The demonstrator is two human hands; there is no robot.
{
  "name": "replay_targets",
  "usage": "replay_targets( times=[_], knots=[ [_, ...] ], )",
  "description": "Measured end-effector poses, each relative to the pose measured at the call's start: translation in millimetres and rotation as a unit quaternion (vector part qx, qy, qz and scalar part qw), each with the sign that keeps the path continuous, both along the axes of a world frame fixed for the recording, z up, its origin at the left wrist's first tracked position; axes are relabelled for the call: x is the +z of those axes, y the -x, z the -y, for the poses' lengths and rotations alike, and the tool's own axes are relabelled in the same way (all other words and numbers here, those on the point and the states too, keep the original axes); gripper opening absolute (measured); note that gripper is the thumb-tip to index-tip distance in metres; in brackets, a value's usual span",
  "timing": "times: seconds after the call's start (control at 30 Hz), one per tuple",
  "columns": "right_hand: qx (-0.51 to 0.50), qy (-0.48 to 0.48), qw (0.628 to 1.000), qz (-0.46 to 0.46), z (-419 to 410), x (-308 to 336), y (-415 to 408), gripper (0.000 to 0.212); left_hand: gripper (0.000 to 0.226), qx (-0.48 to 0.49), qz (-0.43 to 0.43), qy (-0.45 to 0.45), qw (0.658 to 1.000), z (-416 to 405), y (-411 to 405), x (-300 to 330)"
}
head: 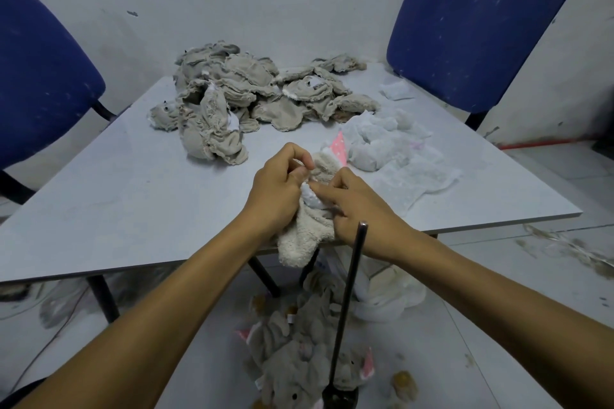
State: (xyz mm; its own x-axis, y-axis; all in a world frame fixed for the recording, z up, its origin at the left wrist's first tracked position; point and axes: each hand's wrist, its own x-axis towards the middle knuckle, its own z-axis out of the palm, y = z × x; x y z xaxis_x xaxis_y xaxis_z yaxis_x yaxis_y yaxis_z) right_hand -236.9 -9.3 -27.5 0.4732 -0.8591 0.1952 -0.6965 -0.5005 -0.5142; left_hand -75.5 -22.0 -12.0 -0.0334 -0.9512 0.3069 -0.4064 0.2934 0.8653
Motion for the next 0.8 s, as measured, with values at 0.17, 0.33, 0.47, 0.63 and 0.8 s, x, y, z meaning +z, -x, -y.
replay_targets(
  times=[0.17,0.33,0.47,0.63,0.8],
  knots=[
    [-0.027,-0.061,0.983,0.173,0.4,3.5,6.2,0.061,0.008,0.026,0.044,-0.054,0.997,-2.0,9.3,5.0],
    [-0.12,-0.177,0.908,0.361,7.8,15.2,8.2,0.027,0.029,0.061,0.177,-0.097,0.977,-8.0,21.9,3.5],
    [-0.155,0.015,0.983,0.098,7.8,12.1,8.1,0.046,0.044,-0.046,0.097,-0.069,0.992,-12.9,14.3,7.2],
    [-0.104,-0.075,0.987,0.093,15.6,21.4,9.5,0.073,0.049,-0.051,0.035,-0.048,0.997,-13.2,12.7,3.6],
    [-0.061,-0.04,0.972,0.222,8.2,12.1,-3.9,0.054,0.035,0.108,0.066,0.04,0.991,-9.7,16.2,-0.8]
  ],
)
